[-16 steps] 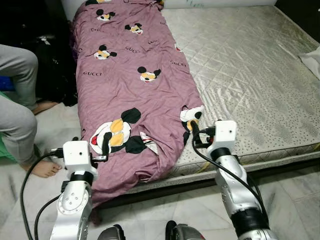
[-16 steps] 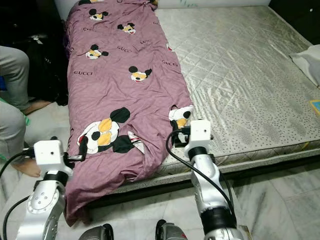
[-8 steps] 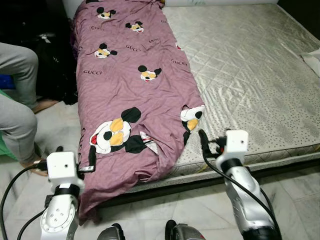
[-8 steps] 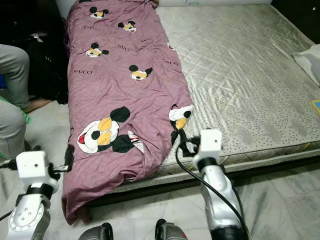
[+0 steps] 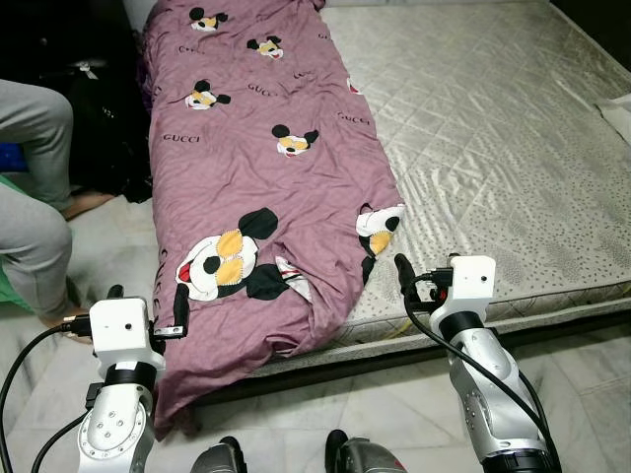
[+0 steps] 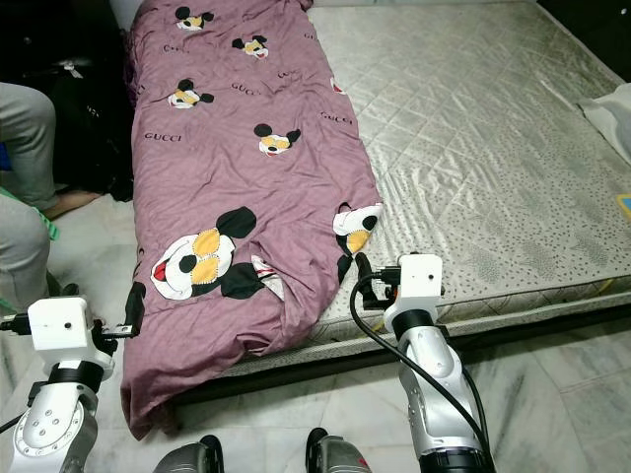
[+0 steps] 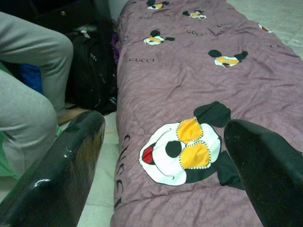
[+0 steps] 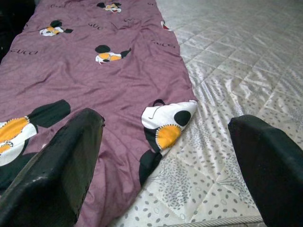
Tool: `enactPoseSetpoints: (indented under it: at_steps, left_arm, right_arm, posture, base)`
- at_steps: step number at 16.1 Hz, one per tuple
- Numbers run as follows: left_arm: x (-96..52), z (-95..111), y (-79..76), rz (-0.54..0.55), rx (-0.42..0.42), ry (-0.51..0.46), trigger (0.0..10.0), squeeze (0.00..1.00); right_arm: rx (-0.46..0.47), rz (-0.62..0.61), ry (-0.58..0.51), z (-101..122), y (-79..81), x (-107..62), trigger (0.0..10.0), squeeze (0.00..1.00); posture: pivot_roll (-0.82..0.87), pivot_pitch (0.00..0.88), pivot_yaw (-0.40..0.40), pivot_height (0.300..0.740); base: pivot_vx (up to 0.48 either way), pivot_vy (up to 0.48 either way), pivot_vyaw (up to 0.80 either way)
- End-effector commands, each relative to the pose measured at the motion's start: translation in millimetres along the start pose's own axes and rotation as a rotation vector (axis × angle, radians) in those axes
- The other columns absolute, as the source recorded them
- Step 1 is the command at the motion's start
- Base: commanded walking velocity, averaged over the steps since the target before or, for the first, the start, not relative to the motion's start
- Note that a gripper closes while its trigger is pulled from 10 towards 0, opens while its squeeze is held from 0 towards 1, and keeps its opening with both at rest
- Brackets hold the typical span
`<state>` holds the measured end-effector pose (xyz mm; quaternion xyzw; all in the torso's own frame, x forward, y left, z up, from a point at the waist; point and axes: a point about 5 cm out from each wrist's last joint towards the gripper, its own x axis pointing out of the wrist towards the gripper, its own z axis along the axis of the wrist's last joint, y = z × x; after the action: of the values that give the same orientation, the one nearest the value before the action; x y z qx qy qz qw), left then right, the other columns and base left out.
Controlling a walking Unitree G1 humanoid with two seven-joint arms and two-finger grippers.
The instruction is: Clean up the room
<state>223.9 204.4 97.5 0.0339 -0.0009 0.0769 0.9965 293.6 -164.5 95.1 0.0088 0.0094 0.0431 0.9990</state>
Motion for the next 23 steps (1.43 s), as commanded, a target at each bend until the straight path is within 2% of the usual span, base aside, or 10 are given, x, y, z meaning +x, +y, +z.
enactPoseSetpoints:
  at_steps: [1, 5, 11, 23]
  left_arm:
    - [-1.5, -1.5, 0.3, -0.008, 0.017, 0.014, 10.0, 0.0]
    - [0.7, -1.4, -0.9, -0.012, 0.017, 0.015, 10.0, 0.0]
    - [3.4, -1.3, -3.3, -0.016, 0.016, 0.013, 10.0, 0.0]
    - [2.5, -4.7, -6.1, -0.029, 0.005, 0.03, 10.0, 0.0]
  right_arm:
    - [0.006, -0.006, 0.013, -1.6, -1.5, -2.6, 10.0, 0.0]
    - [0.006, -0.001, 0.015, -1.4, -1.0, -0.8, 10.0, 0.0]
    - [0.009, 0.011, 0.014, -0.9, -0.7, 1.3, 10.0, 0.0]
    - [0.012, 0.05, 0.026, -5.3, 7.4, 1.2, 10.0, 0.0]
  posture:
    - [0.04, 0.241, -0.043, 0.722]
    - [0.04, 0.242, -0.045, 0.687]
    - [0.04, 0.242, -0.049, 0.612]
    - [0.05, 0.232, -0.048, 0.604]
  base:
    - [0.0, 0.0, 0.0]
    - [0.0, 0.0, 0.0]
    - [0.0, 0.0, 0.0]
    - [0.0, 0.0, 0.0]
